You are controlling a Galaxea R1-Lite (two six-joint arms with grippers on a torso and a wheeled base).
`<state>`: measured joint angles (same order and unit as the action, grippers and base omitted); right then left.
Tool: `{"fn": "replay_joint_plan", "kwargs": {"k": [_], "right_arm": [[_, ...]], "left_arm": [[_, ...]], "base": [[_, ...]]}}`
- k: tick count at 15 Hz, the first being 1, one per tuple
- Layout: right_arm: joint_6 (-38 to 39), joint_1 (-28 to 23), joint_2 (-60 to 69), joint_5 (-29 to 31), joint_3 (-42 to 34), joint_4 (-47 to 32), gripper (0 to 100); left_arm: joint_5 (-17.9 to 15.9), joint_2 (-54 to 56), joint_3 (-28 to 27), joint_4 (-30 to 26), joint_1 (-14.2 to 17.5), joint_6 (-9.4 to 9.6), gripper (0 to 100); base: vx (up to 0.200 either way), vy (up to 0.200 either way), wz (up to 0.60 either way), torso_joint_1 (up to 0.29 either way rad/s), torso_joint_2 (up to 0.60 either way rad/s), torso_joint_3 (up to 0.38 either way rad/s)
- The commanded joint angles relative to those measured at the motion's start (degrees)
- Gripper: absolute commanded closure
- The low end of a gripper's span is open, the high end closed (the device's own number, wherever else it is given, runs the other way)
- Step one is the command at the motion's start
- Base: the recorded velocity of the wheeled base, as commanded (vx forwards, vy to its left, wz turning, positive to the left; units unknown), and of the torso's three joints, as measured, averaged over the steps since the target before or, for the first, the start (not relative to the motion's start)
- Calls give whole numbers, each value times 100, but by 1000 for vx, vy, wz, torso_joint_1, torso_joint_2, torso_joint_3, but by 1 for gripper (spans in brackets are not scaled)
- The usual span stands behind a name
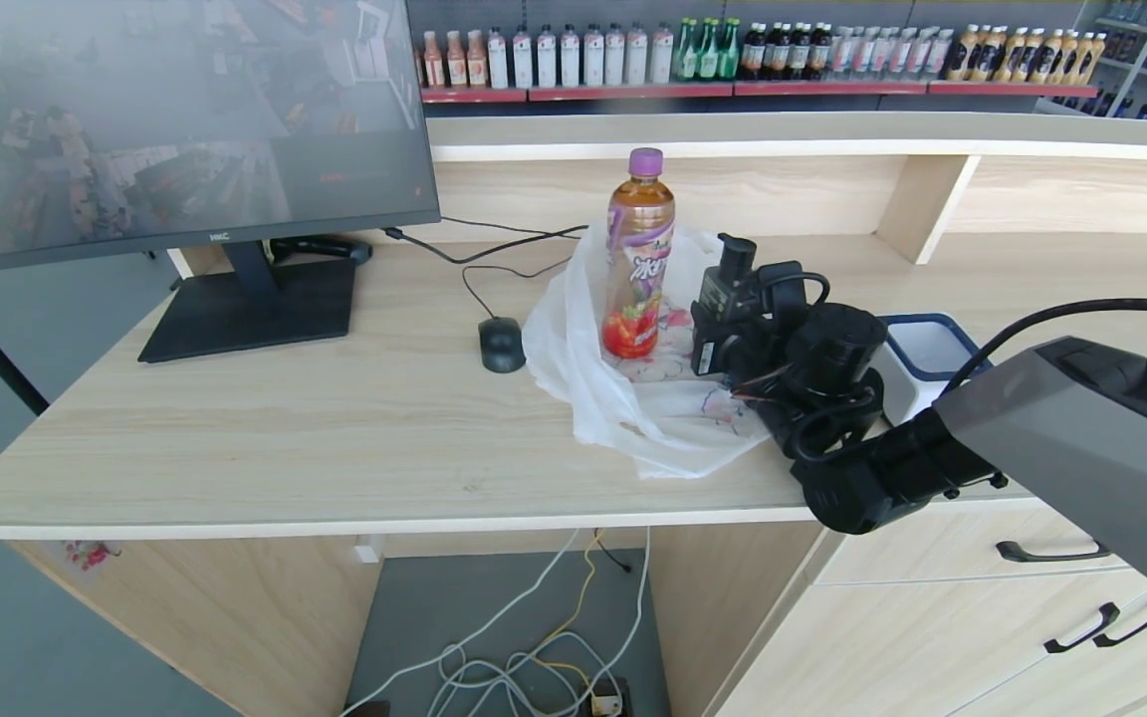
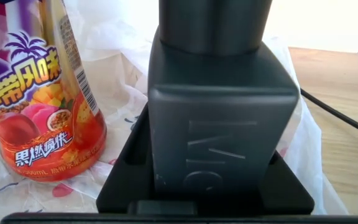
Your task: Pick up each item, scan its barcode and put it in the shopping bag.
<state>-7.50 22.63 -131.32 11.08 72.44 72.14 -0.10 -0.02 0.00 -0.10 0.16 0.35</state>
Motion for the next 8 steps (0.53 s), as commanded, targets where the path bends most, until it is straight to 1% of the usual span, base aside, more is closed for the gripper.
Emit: {"fn": "replay_joint_plan", "kwargs": {"k": [1, 7, 8], "right_arm": [[-6, 5, -17, -1, -1, 1, 100], [11, 5, -43, -9, 16, 124, 100], [20, 5, -34, -9, 7, 142, 0]], "left_arm": [[1, 2, 0, 1, 2, 0, 0], [1, 2, 0, 1, 2, 0, 0], [1, 2, 0, 1, 2, 0, 0]], "base": [[0, 0, 0, 0, 0, 0], [0, 0, 0, 0, 0, 0], [0, 0, 0, 0, 0, 0]]}}
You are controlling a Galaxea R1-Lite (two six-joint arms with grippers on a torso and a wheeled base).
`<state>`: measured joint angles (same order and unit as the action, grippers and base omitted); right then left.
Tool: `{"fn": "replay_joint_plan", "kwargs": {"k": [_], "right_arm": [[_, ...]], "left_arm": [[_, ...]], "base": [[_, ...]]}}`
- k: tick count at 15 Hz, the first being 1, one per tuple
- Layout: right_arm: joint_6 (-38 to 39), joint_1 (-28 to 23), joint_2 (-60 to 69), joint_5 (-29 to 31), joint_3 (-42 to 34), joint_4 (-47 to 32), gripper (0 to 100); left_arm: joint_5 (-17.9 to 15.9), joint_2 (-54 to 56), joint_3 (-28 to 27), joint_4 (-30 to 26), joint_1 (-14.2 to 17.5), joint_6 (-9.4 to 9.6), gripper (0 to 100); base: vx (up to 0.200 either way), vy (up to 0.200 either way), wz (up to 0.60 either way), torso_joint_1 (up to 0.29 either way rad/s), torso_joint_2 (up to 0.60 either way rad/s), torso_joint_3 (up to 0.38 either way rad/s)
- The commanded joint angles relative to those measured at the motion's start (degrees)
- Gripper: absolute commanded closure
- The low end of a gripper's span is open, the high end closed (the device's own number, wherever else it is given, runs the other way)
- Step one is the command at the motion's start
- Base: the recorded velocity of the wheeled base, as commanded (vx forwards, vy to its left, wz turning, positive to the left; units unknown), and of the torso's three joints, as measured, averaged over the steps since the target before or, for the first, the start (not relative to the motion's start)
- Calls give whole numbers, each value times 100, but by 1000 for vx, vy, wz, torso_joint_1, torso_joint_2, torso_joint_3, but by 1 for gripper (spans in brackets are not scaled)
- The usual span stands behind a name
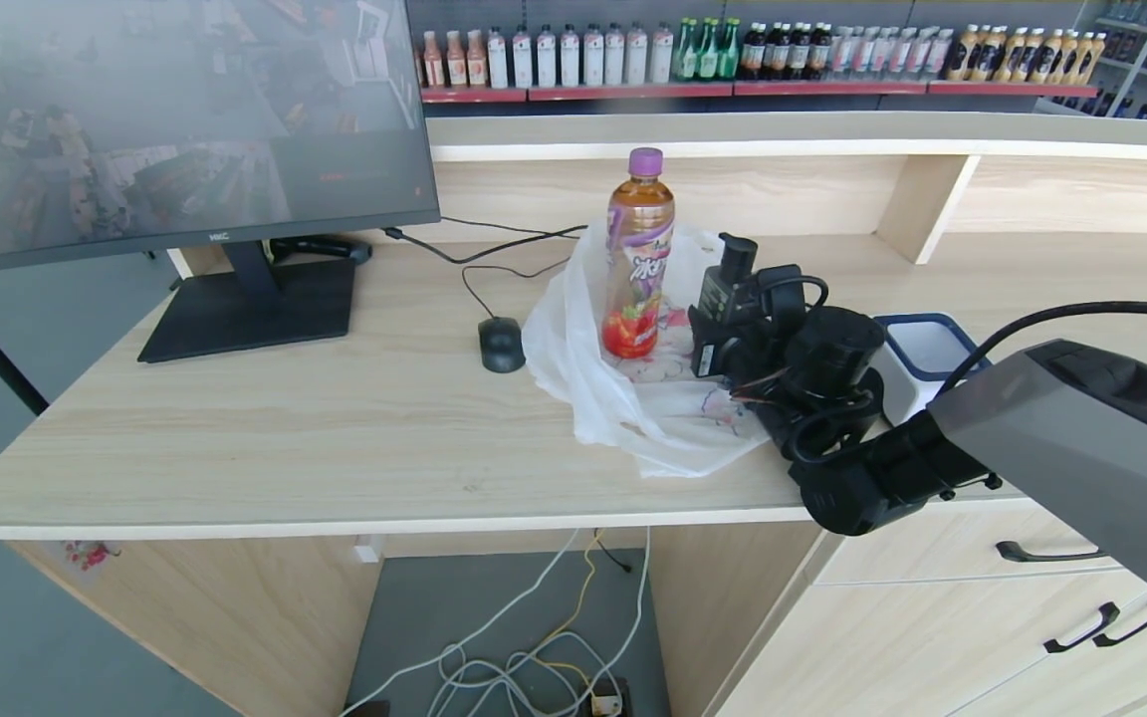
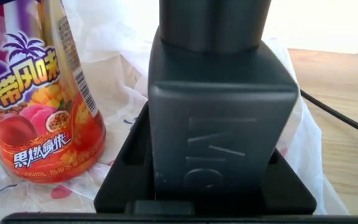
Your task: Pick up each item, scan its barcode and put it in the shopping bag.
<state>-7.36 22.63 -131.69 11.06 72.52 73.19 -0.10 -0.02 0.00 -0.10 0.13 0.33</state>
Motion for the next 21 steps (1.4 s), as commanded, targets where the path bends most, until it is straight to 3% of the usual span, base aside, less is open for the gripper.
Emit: {"fn": "replay_joint_plan", "kwargs": {"k": [1, 9, 16, 21], "right_arm": [[7, 5, 3, -7, 8, 55, 0], [16, 5, 100, 11, -54, 415, 0], [33, -4, 1199, 2, -177, 187, 0], [42, -30, 2711, 2, -1531, 160, 0]], "left_arm": [[1, 2, 0, 1, 4, 2, 0], [1, 2, 0, 1, 4, 2, 0], [1, 2, 0, 1, 4, 2, 0], [1, 2, 0, 1, 4, 2, 0]], "base": [[0, 0, 0, 0, 0, 0], [0, 0, 0, 0, 0, 0], [0, 0, 0, 0, 0, 0], [0, 0, 0, 0, 0, 0]]}}
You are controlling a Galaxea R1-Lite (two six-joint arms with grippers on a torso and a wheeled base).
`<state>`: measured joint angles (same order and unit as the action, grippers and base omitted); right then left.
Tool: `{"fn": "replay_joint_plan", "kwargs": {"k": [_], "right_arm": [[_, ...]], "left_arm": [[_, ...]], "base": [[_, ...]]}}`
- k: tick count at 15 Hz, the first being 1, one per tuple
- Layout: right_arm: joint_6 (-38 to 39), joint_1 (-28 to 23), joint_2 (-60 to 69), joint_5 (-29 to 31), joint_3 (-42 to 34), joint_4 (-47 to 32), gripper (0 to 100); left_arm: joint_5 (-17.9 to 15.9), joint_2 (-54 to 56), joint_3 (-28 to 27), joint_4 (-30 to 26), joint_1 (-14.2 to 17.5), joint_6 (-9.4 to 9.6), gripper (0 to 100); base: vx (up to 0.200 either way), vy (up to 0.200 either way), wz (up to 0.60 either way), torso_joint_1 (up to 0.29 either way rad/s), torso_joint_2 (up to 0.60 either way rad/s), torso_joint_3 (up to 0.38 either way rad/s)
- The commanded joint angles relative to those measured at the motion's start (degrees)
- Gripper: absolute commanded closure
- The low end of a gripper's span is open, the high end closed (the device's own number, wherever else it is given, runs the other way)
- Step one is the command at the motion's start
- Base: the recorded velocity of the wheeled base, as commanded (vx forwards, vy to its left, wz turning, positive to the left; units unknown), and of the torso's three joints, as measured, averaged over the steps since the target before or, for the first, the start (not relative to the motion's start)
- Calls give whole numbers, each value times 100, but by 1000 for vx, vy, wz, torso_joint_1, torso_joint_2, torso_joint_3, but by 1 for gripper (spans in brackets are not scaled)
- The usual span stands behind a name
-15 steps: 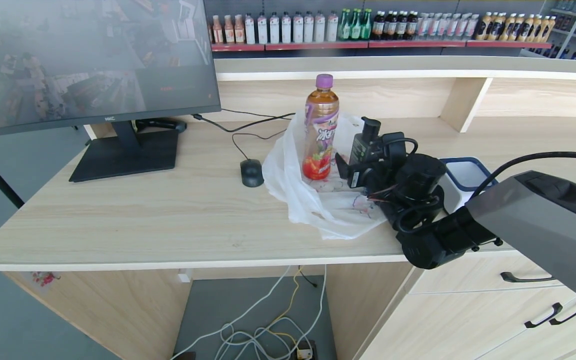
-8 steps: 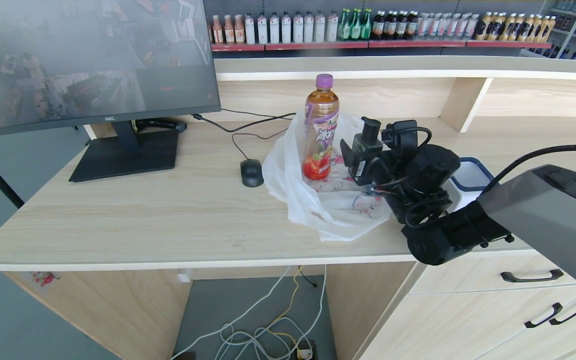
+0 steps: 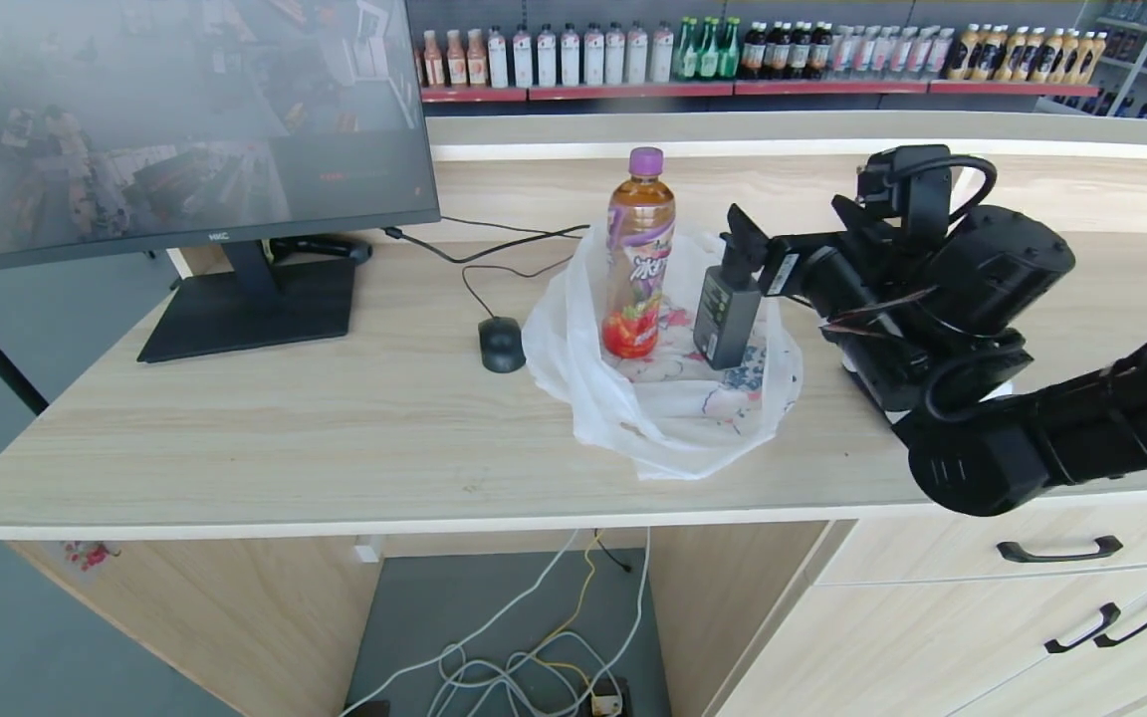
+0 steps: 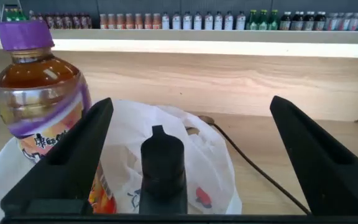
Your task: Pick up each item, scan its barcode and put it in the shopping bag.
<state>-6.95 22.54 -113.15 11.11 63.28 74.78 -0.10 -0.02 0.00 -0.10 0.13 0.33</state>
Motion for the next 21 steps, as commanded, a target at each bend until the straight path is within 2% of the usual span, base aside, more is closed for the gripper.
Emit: {"fn": "replay_joint_plan", "kwargs": {"k": [1, 3, 6, 7, 8, 9, 11, 14, 16, 19, 20, 21], "right_arm": [[9, -39, 1252, -12, -993, 11, 0], [18, -39, 2078, -38, -1942, 19, 0], [9, 304, 3713, -161, -4210, 11, 0], [9, 312, 3897, -161, -4570, 19, 0], [9, 312, 4425, -161, -5432, 19, 0], [18, 312, 4636, -153, -5862, 19, 0], [194, 312, 4987, -144, -6328, -69, 0], [343, 312, 5374, -135, -6328, -736, 0], [387, 576, 6508, -170, -6328, -2371, 0], [387, 1139, 9654, -232, -6319, -6537, 0], [317, 1402, 10709, -328, -6205, -7610, 0], [335, 1455, 10867, -328, -5959, -7935, 0]], "left_arm": [[1, 2, 0, 1, 4, 2, 0], [1, 2, 0, 1, 4, 2, 0], [1, 2, 0, 1, -5, 29, 0], [1, 2, 0, 1, 4, 29, 0], [1, 2, 0, 1, -5, 29, 0], [1, 2, 0, 1, -5, 29, 0], [1, 2, 0, 1, -5, 29, 0], [1, 2, 0, 1, -5, 20, 0], [1, 2, 0, 1, -5, 29, 0], [1, 2, 0, 1, -5, 29, 0], [1, 2, 0, 1, -5, 29, 0], [1, 2, 0, 1, -5, 20, 0]], "base": [[0, 0, 0, 0, 0, 0], [0, 0, 0, 0, 0, 0], [0, 0, 0, 0, 0, 0], [0, 0, 0, 0, 0, 0], [0, 0, 0, 0, 0, 0], [0, 0, 0, 0, 0, 0], [0, 0, 0, 0, 0, 0], [0, 0, 0, 0, 0, 0], [0, 0, 0, 0, 0, 0], [0, 0, 0, 0, 0, 0], [0, 0, 0, 0, 0, 0], [0, 0, 0, 0, 0, 0]]}}
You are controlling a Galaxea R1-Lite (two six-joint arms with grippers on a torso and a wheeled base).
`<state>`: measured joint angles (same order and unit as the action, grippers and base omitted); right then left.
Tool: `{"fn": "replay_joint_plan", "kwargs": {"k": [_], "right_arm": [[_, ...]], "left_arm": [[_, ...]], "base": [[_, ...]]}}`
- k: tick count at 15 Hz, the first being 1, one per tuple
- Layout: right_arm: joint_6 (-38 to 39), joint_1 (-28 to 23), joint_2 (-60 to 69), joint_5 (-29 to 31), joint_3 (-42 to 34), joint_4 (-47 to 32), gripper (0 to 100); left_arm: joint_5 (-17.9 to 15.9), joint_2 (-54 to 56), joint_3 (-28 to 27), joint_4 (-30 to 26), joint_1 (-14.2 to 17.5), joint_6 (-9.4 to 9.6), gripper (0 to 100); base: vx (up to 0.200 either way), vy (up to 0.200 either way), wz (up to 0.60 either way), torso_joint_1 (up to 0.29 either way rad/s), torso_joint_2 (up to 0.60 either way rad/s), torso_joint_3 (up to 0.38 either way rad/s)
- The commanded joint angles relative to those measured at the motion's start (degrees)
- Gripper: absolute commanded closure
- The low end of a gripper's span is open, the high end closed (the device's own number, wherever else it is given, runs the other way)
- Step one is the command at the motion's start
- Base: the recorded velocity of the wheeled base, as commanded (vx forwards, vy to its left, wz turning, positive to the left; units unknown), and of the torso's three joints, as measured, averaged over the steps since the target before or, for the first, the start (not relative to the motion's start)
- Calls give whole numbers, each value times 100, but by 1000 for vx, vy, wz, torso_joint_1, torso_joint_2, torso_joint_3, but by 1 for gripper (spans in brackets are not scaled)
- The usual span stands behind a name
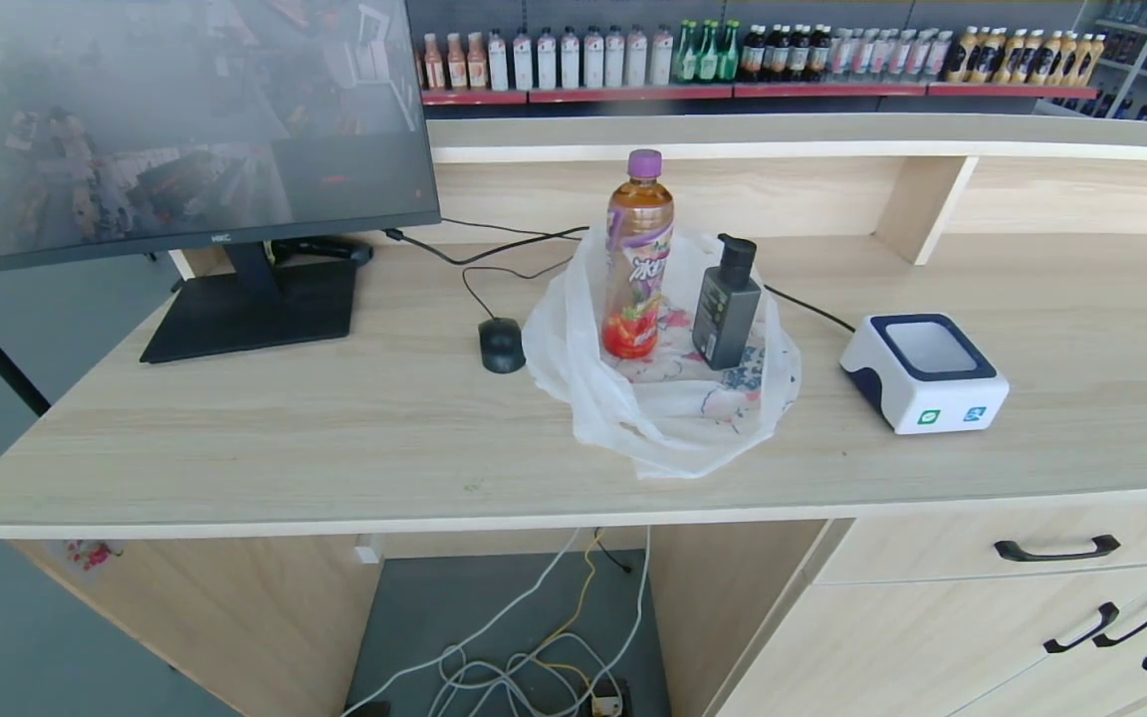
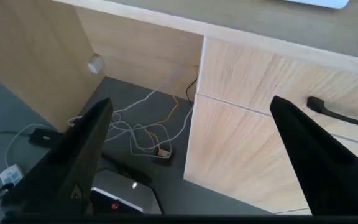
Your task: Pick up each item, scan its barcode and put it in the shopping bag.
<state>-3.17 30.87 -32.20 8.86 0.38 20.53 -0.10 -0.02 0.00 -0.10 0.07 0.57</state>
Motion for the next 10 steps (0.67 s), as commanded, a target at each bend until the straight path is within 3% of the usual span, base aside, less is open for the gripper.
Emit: {"fn": "replay_joint_plan", "kwargs": {"k": [1, 5, 7, 9, 10], "right_arm": [[-52, 622, 2842, -113, 279, -2501, 0], [27, 508, 2622, -350, 296, -2501, 0], [458, -125, 2349, -341, 296, -2501, 0], [554, -1364, 2297, -350, 296, -2510, 0], [537, -1672, 2288, -350, 296, -2510, 0]], "left_arm": [[1, 2, 0, 1, 10, 4, 0], [1, 2, 0, 1, 1, 4, 0], [1, 2, 0, 1, 1, 4, 0], [1, 2, 0, 1, 1, 4, 0], [1, 2, 0, 1, 1, 4, 0]], "base": [[0, 0, 0, 0, 0, 0], [0, 0, 0, 0, 0, 0], [0, 0, 0, 0, 0, 0], [0, 0, 0, 0, 0, 0], [0, 0, 0, 0, 0, 0]]}}
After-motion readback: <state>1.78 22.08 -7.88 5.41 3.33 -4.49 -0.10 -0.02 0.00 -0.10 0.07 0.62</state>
